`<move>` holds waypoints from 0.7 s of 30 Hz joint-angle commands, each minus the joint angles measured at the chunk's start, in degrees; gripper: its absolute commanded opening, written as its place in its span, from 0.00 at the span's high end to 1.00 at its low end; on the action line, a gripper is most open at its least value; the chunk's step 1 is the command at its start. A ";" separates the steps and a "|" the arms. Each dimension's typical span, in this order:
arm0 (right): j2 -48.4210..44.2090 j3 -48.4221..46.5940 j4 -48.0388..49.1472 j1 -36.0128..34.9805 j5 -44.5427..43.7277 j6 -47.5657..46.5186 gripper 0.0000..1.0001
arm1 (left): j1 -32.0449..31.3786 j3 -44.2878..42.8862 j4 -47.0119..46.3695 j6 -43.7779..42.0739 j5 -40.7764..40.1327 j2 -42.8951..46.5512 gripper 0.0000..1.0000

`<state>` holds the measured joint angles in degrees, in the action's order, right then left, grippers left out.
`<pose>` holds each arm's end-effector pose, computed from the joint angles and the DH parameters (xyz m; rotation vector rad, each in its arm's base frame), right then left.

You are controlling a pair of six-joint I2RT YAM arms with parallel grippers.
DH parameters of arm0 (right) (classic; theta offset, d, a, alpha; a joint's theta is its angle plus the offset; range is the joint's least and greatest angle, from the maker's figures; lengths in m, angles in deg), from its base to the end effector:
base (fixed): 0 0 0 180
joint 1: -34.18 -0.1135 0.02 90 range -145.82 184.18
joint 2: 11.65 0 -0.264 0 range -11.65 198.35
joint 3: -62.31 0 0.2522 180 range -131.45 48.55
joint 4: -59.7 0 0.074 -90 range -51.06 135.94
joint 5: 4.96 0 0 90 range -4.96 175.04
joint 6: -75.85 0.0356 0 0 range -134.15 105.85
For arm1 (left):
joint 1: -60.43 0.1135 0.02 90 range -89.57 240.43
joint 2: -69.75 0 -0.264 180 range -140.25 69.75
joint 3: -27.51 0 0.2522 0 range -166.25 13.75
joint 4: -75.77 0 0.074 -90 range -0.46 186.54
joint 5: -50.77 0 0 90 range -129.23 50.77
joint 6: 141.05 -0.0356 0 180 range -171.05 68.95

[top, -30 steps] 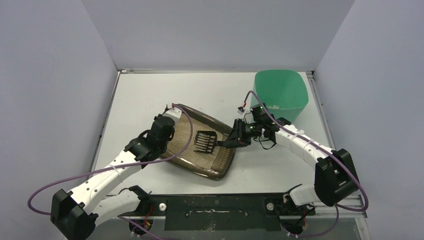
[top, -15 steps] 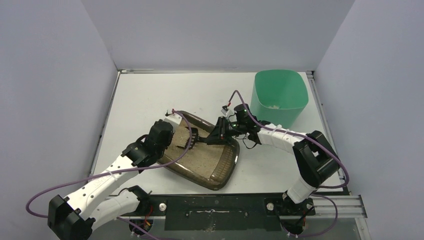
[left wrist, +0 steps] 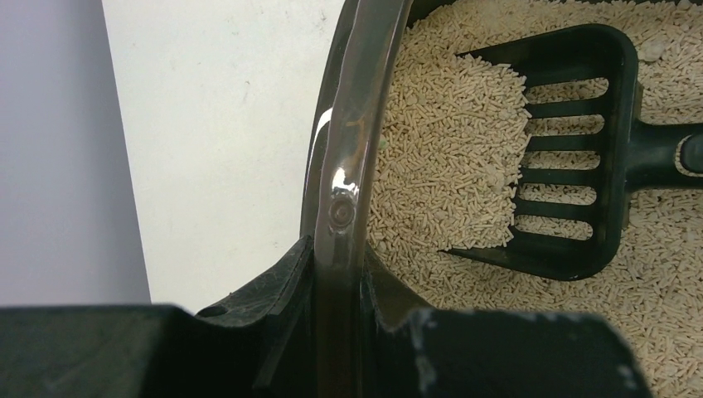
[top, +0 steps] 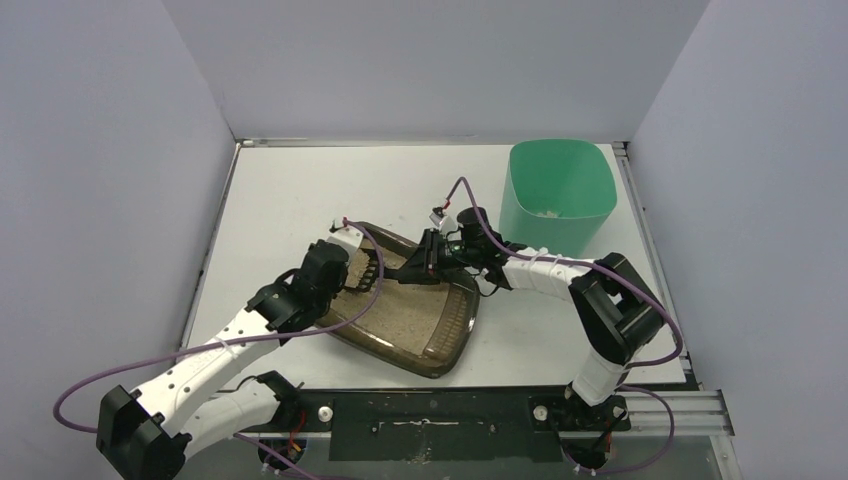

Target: Clean the litter box

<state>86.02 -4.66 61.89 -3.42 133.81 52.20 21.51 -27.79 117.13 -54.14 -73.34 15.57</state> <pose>0.2671 0.2395 0.1999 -0.0316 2.5350 1.8305 0.1655 -0.1080 0.2657 0.4807 2.0976 0.3180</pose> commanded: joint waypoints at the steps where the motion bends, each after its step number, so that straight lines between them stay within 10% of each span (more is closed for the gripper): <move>1: -2.12 0.88 7.42 -0.54 -2.04 -0.52 1.00 | -1.21 -4.17 -11.40 7.46 1.39 -1.33 1.00; 9: -6.36 4.34 4.61 0.05 -2.10 -3.05 1.00 | -0.59 -4.08 -11.50 7.88 1.13 -2.80 1.00; 21: -16.65 4.42 -25.42 3.47 -2.11 -16.34 1.00 | 0.14 -4.25 -11.26 8.33 -0.85 -2.90 1.00</move>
<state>73.14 0.45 46.72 -0.91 130.89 42.10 21.23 -27.79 116.26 -49.79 -73.08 11.38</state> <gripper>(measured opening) 0.176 0.168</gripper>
